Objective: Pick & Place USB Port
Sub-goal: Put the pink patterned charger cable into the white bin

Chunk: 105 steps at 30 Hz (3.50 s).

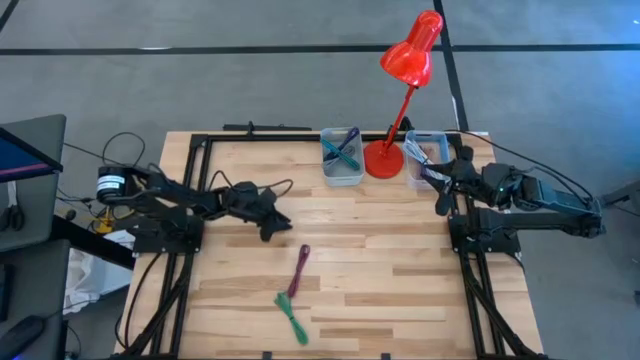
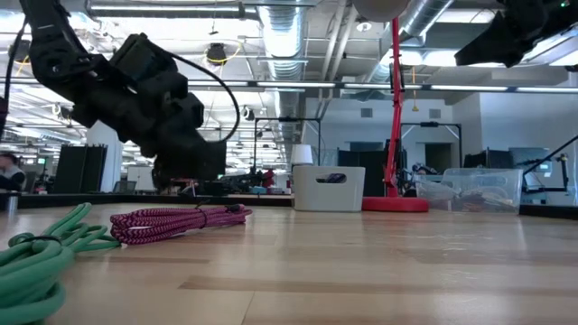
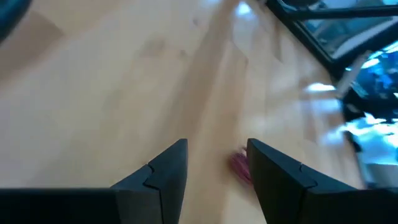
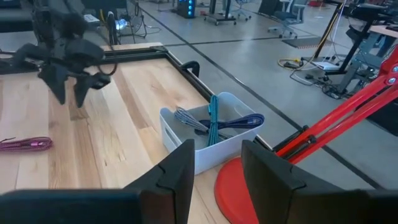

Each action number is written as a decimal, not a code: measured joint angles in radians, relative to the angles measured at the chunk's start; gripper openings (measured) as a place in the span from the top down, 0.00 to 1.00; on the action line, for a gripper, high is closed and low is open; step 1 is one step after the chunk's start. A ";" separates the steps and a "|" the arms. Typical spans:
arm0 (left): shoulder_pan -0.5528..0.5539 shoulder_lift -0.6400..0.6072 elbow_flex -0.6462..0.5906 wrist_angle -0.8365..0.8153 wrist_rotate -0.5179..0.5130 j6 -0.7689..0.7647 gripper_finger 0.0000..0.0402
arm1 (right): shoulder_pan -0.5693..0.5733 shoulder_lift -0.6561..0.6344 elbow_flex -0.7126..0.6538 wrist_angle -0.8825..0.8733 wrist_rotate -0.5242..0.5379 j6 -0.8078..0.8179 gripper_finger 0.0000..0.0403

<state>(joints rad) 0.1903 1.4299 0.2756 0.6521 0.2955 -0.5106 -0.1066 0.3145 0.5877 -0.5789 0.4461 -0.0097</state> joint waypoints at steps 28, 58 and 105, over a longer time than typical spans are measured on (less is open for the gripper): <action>-0.223 0.286 0.149 0.003 -0.121 -0.243 0.59 | 0.000 0.000 0.000 0.000 -0.002 0.000 0.69; -0.252 0.239 0.145 -0.053 -0.061 -0.340 0.59 | 0.001 0.000 0.000 0.000 -0.003 0.000 0.69; -0.315 0.359 0.279 -0.082 -0.149 -0.279 0.98 | 0.001 0.000 0.001 0.002 -0.003 0.000 0.69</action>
<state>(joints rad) -0.1242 1.7893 0.5545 0.5704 0.1460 -0.7898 -0.1059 0.3147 0.5884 -0.5768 0.4433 -0.0097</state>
